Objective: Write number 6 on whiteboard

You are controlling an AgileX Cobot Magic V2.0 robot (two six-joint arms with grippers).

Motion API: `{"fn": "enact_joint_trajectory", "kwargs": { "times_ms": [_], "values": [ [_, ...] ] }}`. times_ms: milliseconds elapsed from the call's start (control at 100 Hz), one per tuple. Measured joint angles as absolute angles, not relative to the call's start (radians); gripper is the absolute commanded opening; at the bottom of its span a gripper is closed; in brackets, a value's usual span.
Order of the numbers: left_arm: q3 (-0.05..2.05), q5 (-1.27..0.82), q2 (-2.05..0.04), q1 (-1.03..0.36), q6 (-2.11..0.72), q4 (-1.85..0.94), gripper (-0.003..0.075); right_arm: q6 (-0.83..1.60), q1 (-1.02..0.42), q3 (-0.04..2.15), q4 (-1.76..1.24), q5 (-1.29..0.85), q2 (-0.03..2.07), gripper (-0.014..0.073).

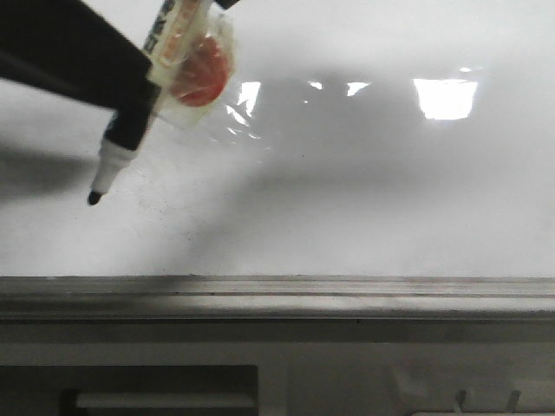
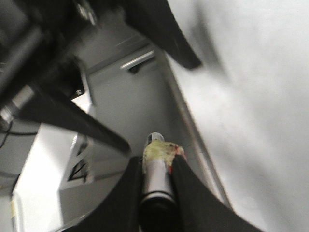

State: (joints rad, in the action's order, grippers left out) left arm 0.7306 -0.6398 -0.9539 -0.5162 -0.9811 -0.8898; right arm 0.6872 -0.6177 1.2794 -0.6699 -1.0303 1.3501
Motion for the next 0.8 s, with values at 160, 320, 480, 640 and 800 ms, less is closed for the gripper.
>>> {"fn": "enact_joint_trajectory", "kwargs": {
  "times_ms": [160,320,480,640,800],
  "values": [
    [0.722,-0.638,-0.812,-0.376,-0.981,-0.95,0.0522,0.67,-0.618,1.074,-0.631,-0.824,1.144,-0.0045],
    [0.652,-0.624,-0.682,-0.264,-0.981,-0.992,0.0487,0.663,-0.618,0.855,-0.631,-0.632,0.922,-0.0045],
    [0.56,-0.563,-0.587,-0.192,-0.983,-1.031,0.0473,0.654,-0.62,0.701,-0.631,-0.449,0.776,-0.0045],
    [0.513,-0.515,-0.549,-0.172,-0.984,-1.06,0.0472,0.652,-0.618,0.649,-0.635,-0.282,0.725,-0.0045],
    [0.503,-0.504,-0.549,-0.172,-0.986,-1.076,0.0473,0.652,-0.604,0.648,-0.642,-0.162,0.777,-0.0045]
  ]
}}
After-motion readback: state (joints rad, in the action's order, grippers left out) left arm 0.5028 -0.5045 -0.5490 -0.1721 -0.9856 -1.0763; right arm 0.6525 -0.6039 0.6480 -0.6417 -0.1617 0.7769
